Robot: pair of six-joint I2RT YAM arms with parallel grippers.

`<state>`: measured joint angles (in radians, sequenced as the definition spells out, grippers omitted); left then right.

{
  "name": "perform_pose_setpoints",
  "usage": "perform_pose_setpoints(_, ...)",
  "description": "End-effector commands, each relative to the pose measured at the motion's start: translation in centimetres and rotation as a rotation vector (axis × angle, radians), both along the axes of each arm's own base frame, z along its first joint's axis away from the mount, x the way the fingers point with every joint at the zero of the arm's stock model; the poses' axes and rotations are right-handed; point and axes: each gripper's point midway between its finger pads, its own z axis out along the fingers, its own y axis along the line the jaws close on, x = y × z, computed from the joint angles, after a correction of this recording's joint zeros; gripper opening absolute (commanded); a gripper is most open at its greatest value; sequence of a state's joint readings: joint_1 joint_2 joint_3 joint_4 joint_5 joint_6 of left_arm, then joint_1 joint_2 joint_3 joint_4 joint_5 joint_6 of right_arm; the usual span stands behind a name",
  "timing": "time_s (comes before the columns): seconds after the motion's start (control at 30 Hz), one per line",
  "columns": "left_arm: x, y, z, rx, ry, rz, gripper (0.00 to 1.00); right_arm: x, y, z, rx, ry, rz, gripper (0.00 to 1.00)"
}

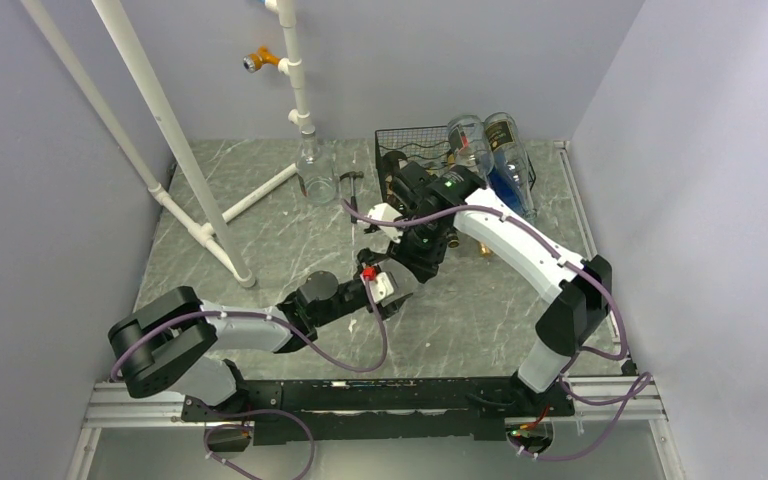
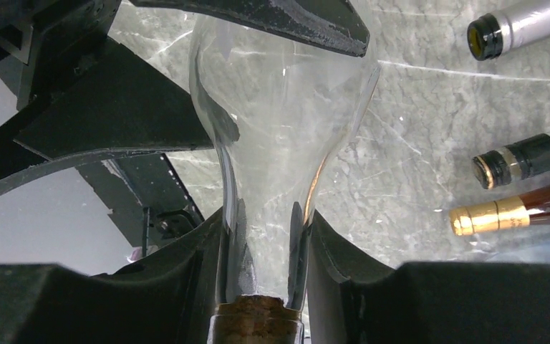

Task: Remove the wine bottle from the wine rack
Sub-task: Place the wine bottle at the center of the board.

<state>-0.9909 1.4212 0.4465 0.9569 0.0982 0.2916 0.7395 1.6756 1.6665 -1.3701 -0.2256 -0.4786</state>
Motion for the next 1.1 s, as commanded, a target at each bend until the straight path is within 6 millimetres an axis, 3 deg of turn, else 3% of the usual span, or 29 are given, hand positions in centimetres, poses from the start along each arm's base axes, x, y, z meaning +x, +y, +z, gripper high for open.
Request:
perform_pose_setpoints(0.0,-0.1,-0.5,5.6,-0.193,-0.1,-0.021,0.71,-0.9,3.8,2.5,0.138,-0.024,0.101,0.22)
perform_pose_setpoints(0.33,0.0,1.4,5.3,-0.217,-0.094,0.035,0.72,-0.6,6.2,2.8,0.168,-0.019,0.123,0.33)
perform_pose_setpoints(0.83,-0.5,3.3,4.8,-0.256,-0.078,0.068,0.72,-0.8,8.8,4.0,0.255,0.029,0.169,0.63)
perform_pose_setpoints(1.07,-0.6,3.8,4.4,-0.256,-0.073,0.08,0.73,-0.1,9.6,6.2,0.308,-0.027,0.192,0.78)
